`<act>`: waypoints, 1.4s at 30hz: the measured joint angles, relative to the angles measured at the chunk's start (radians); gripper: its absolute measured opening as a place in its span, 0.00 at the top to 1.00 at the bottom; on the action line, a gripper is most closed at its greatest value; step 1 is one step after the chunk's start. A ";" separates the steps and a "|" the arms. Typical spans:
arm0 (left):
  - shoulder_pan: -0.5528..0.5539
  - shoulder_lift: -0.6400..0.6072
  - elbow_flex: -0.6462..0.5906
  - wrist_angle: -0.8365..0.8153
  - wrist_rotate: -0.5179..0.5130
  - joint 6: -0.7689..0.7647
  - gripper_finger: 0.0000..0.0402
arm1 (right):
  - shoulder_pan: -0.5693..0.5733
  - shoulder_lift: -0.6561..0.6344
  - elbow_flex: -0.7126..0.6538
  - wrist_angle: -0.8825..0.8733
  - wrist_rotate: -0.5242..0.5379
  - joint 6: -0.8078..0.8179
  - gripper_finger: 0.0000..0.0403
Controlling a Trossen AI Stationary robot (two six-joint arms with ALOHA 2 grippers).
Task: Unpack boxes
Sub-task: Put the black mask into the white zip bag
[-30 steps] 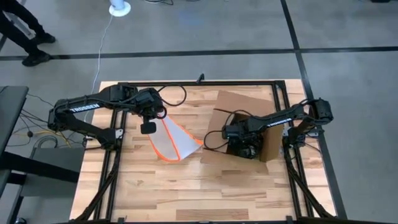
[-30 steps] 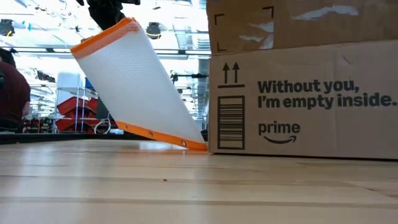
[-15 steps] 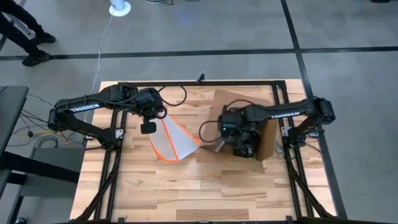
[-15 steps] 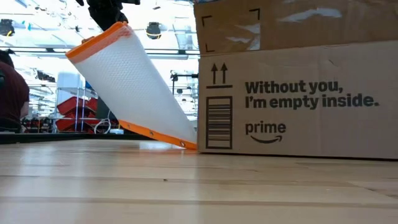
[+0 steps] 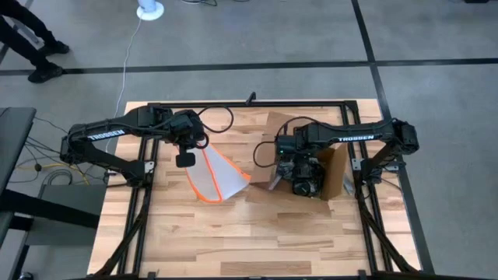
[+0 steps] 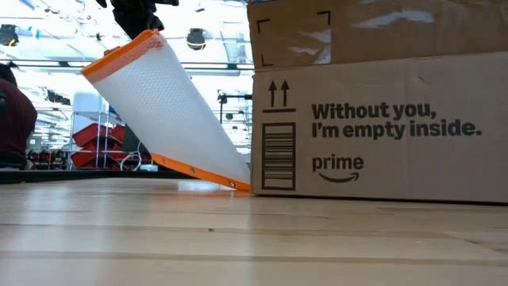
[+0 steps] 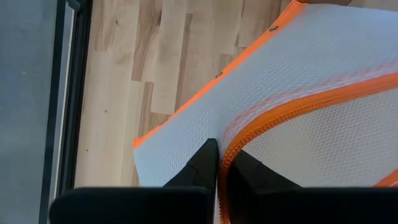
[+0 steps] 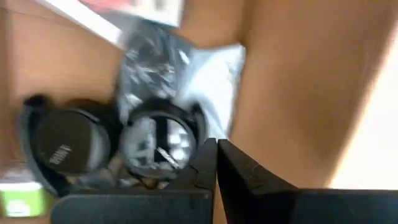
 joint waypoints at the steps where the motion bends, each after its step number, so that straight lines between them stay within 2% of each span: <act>1: 0.000 0.000 0.000 0.000 0.000 0.000 1.00 | 0.000 0.000 0.000 -0.001 -0.008 0.000 1.00; 7: 0.000 0.000 0.000 -0.001 0.000 0.000 1.00 | -0.006 -0.004 0.000 0.004 -0.025 0.013 1.00; 9: 0.000 0.000 0.000 -0.001 0.000 0.000 1.00 | -0.005 -0.005 -0.015 0.071 -0.047 0.034 1.00; 13: 0.000 0.000 0.000 -0.004 0.000 -0.001 1.00 | 0.032 -0.005 -0.070 0.272 -0.174 0.060 1.00; 16: 0.000 0.000 0.000 -0.018 0.000 -0.001 1.00 | 0.071 -0.005 -0.129 0.369 -0.191 0.062 0.99; 23: 0.000 0.000 0.000 -0.029 0.001 -0.016 1.00 | 0.145 -0.005 -0.274 0.536 -0.189 0.219 0.84; 27: 0.000 0.000 0.000 -0.033 0.001 -0.022 1.00 | 0.231 -0.004 -0.337 0.615 -0.189 0.224 0.77; 33: 0.004 0.000 0.000 -0.045 0.001 -0.041 1.00 | 0.315 -0.004 -0.346 0.580 -0.074 0.103 0.75; 42: 0.005 0.000 0.000 -0.054 0.001 -0.085 1.00 | 0.243 -0.004 -0.346 0.636 -0.047 0.073 0.75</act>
